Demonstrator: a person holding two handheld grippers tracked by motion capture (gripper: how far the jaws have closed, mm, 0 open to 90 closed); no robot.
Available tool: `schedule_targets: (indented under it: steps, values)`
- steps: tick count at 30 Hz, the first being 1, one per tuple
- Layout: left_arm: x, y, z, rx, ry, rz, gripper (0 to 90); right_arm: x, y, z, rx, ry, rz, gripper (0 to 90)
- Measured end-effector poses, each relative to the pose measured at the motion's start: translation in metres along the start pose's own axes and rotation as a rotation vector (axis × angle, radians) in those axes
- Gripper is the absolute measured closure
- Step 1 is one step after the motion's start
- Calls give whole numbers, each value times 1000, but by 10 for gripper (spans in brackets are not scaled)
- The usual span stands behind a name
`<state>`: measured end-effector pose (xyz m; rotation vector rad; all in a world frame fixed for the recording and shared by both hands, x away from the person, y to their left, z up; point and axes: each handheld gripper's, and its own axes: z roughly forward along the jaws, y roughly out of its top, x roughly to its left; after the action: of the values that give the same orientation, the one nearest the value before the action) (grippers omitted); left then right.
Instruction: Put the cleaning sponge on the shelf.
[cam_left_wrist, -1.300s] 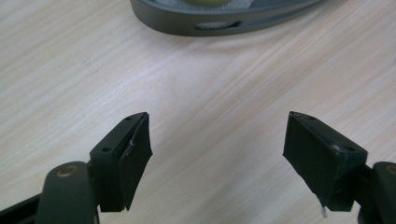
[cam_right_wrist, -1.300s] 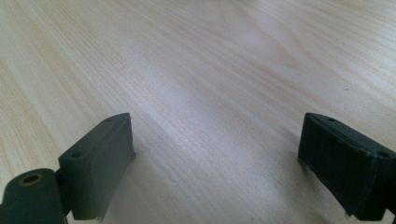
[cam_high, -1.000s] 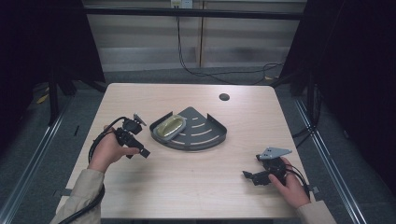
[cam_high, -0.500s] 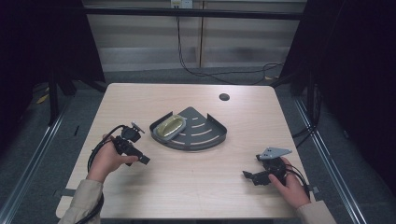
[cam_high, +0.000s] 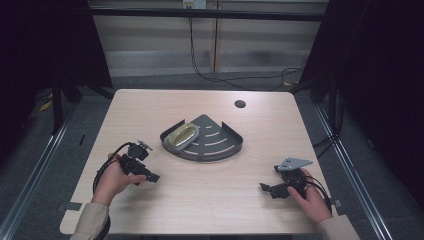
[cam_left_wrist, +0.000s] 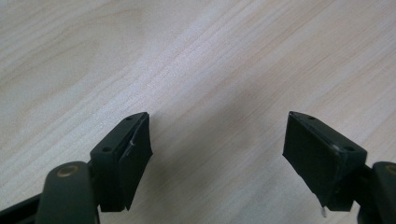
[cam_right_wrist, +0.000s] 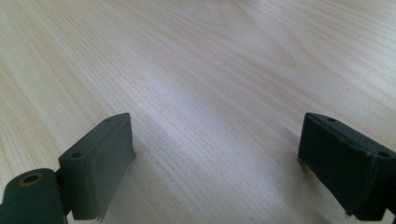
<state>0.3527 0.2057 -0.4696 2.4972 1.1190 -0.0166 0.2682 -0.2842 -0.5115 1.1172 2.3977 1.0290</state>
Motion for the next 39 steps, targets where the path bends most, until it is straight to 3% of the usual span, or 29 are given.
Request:
schedule_targets:
  steps: [8,14,19,23,33,39]
  values:
    - [0,-10,3,-19,15,33,226,0,0,0,-1,1,-1,100]
    - [-2,-18,4,-65,25,62,209,0,0,0,0,0,0,100]
    - [-5,-24,7,-109,62,137,156,0,0,0,0,2,0,99]
    - [-6,-28,8,-127,81,160,152,0,0,0,-1,2,-1,100]
    - [-9,-36,12,-181,76,164,102,0,0,0,0,0,-1,100]
    - [-8,-41,18,-253,67,178,15,0,0,0,-1,3,-1,100]
